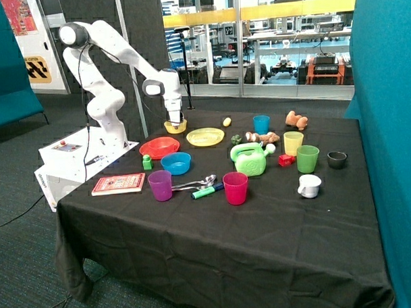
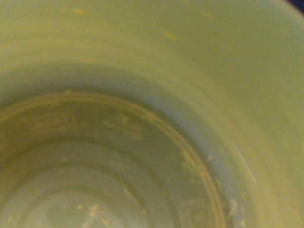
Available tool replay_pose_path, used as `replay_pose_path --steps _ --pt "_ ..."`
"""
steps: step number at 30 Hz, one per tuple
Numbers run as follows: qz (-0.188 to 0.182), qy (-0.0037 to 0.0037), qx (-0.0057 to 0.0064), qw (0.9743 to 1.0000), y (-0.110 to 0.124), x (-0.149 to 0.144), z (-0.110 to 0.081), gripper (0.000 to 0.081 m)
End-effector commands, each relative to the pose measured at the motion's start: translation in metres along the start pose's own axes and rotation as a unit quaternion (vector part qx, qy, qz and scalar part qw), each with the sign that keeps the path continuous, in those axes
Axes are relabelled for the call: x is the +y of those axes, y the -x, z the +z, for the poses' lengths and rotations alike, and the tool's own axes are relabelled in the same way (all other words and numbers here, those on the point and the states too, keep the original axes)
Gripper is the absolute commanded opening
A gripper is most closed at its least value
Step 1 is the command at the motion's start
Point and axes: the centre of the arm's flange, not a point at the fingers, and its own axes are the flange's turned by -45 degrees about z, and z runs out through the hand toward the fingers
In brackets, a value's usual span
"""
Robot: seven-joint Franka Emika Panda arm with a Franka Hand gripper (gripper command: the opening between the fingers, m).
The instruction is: Place the bowls on the appropriate plate
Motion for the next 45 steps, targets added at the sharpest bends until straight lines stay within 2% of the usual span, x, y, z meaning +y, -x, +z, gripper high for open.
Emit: replay_pose_path --steps 1,14,28,34,39,45 --pt "-0.002 -0.00209 -0.0017 1.0 -0.005 0.0 -0.008 0.0" --pt "-0.001 -0.00209 -0.0017 1.0 -0.025 0.01 -0.037 0.0" --pt "0.006 -0.00208 -0.0017 1.0 -0.034 0.019 -0.048 0.0" --pt "0.022 -0.00205 -0.0018 0.9998 -0.05 0.034 -0.058 0.0" --pt "0.037 -0.00203 -0.0018 0.9993 -0.073 0.054 -0.071 0.0" --pt "0.043 -0.00201 -0.0018 0.9991 -0.081 0.062 -0.073 0.0"
